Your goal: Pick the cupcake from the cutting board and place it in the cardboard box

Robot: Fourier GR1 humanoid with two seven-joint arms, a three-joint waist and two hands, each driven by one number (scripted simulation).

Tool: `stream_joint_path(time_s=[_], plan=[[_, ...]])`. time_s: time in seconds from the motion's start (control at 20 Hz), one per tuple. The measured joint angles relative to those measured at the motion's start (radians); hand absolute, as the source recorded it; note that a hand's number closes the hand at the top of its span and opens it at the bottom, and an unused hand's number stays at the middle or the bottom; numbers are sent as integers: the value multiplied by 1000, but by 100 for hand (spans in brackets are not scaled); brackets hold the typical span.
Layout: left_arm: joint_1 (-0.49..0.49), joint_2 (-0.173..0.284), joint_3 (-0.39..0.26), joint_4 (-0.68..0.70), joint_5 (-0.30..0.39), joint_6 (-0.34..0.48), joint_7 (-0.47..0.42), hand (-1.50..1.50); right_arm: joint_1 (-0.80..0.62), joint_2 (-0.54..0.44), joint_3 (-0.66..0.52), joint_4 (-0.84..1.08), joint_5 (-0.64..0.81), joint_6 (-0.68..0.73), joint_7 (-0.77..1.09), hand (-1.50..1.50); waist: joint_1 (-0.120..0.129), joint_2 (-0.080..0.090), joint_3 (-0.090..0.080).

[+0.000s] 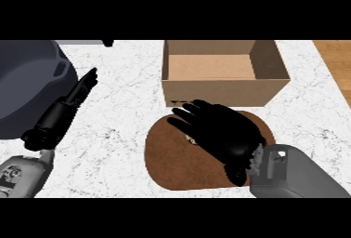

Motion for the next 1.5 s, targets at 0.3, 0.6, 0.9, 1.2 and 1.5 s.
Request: stream_joint_path(time_s=[0.3,0.6,0.9,1.2,1.5], plan=[[13,-32,22,-13,-38,-26,6,0,57,47,57,20,139,-44,5,-150,1,1,0],[18,-57,63,-6,-67,-64,-5,0,77,83,62,77,244,-86,-46,-150,2,1,0],[22,-92,82,-16,-107,-72,7,0,71,116,65,182,344,-130,-90,-150,4,2,0],[24,-123,109,-20,-129,-102,14,0,73,161,45,259,423,-156,-135,-150,3,2,0],[31,-143,132,-28,-158,-129,15,0,97,174,25,327,474,-196,-223,-150,2,2,0]])
